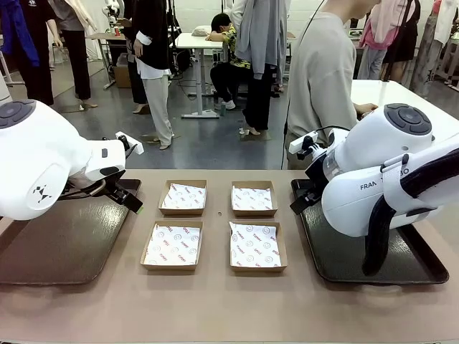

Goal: Individually package the donuts and arrange them on the tray.
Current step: Pick up one Paper togo box.

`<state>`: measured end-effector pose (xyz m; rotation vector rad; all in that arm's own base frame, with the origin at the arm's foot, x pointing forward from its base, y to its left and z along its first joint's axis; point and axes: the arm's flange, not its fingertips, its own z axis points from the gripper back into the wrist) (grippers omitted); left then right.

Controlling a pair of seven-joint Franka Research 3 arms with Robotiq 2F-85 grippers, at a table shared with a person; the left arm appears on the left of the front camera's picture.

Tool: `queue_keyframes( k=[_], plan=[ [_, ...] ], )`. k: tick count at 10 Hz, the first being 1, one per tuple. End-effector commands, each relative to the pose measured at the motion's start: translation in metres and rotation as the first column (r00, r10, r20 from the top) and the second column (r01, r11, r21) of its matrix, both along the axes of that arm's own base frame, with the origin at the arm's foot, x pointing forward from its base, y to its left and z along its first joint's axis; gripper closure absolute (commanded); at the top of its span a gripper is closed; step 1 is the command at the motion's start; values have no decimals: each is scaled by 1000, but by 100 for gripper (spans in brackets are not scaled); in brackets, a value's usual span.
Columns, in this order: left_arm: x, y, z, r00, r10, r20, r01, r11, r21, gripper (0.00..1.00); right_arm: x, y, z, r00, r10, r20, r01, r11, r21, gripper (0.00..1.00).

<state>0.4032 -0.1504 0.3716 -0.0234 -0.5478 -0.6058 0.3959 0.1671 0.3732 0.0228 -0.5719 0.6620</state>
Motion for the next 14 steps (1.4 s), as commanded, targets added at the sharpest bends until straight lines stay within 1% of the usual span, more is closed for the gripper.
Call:
queue_keyframes(
  k=[1,6,7,8,9,10,11,12,13,14],
  plan=[
    [0,0,0,1000,0,0,0,1000,0,0,0,0,0,1000,0,0,0,1000,0,0],
    [0,0,0,1000,0,0,0,1000,0,0,0,0,0,1000,0,0,0,1000,0,0],
    [0,0,0,1000,0,0,0,1000,0,0,-27,-3,3,996,82,-41,-83,997,-12,0],
    [-33,10,10,999,-38,2,38,999,24,0,-55,-12,9,994,81,-79,-84,996,-38,0],
    [-60,21,18,999,-34,-6,34,999,33,0,-80,-22,17,990,87,-107,-94,994,-61,0],
    [-83,30,26,999,-38,-36,39,999,34,0,-104,-31,25,987,68,-148,-81,993,-87,0],
    [-104,37,33,996,-55,-71,58,997,46,0,-125,-41,33,983,27,-181,-54,988,-145,0],
    [-130,42,38,988,-82,-129,87,996,34,0,-149,-51,39,975,-3,-224,-37,983,-177,0],
    [-146,46,39,978,-96,-185,104,994,37,0,-166,-57,42,967,-20,-253,-28,983,-183,0],
    [-162,50,38,971,-87,-224,100,994,47,0,-182,-62,43,961,-29,-274,-28,979,-202,0]
  ],
)
